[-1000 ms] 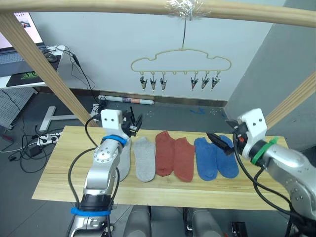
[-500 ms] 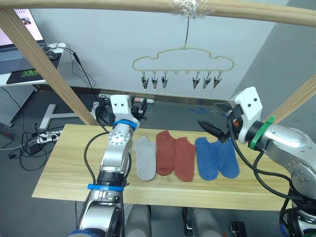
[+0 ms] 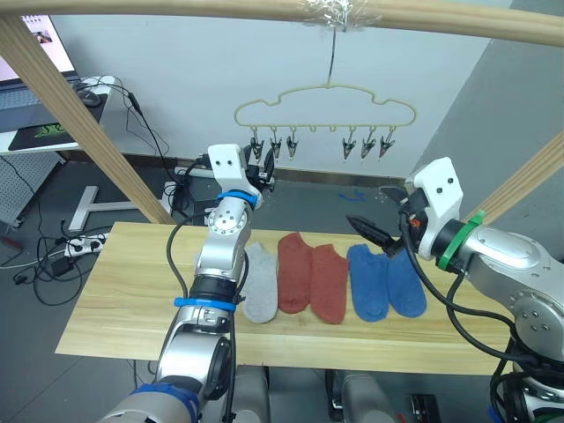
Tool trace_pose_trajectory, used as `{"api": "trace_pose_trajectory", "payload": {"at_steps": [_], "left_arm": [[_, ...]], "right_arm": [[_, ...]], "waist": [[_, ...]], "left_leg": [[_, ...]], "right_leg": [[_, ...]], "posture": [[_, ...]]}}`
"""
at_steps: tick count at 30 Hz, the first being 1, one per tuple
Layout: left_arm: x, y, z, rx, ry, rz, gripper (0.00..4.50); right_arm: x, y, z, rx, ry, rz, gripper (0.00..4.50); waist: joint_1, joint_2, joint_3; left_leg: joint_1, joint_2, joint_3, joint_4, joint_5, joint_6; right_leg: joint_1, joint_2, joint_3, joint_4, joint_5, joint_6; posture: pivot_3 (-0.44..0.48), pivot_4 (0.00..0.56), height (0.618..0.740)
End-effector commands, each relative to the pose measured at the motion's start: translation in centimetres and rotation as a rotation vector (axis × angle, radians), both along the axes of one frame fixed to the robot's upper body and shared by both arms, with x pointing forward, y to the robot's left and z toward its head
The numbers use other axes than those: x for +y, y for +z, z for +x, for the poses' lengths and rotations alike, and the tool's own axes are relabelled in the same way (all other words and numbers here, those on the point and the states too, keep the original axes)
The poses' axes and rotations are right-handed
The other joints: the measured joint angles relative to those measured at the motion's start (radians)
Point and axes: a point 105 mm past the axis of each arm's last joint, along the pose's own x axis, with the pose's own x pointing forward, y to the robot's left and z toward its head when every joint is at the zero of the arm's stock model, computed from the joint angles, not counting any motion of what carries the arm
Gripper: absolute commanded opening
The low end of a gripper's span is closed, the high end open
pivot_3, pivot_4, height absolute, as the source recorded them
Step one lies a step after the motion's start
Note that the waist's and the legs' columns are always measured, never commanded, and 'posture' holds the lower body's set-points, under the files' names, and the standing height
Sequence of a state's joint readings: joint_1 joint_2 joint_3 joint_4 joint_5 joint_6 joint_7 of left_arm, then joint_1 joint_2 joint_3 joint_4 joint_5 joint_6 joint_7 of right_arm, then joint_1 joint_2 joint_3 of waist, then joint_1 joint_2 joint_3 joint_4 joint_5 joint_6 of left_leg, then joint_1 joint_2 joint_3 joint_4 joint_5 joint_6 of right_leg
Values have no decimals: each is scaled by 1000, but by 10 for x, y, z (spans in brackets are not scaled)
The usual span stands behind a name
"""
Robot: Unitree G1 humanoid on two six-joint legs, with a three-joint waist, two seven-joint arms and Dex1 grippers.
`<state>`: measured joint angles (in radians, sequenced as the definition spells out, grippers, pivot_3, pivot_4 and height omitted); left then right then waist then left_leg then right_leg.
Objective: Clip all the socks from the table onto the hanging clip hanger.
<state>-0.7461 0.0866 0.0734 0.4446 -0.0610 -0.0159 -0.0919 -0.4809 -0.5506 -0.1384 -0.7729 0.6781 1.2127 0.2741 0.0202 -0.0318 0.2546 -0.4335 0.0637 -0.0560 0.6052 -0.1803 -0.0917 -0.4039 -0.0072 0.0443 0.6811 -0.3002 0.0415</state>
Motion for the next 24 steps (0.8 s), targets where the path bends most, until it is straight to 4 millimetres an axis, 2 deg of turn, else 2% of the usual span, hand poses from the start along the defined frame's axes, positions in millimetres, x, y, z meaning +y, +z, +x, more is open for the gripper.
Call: {"api": "trace_pose_trajectory", "payload": {"at_steps": [1,6,11,24], "left_arm": [[-4,17,-1,-63,-1,-13,2302],[-4,29,0,-91,9,-31,2302],[-4,37,1,-109,13,-40,2302],[-4,39,1,-110,15,-39,2302]], "right_arm": [[0,21,-3,-74,2,33,4500],[3,36,-2,-101,17,70,4500],[6,42,-2,-108,31,71,4500],[11,55,-3,-142,50,87,4500]], "waist": [[-1,0,0],[-2,0,2],[-3,0,3],[-4,0,6]], "left_leg": [[0,0,0,0,0,0],[0,0,0,0,0,0],[0,0,0,0,0,0],[-1,0,0,-1,0,0]], "right_leg": [[0,0,0,0,0,0],[0,0,0,0,0,0],[0,0,0,0,0,0],[0,0,0,0,0,0]], "posture": [[49,280,740],[52,280,740],[52,280,740],[57,278,740]]}}
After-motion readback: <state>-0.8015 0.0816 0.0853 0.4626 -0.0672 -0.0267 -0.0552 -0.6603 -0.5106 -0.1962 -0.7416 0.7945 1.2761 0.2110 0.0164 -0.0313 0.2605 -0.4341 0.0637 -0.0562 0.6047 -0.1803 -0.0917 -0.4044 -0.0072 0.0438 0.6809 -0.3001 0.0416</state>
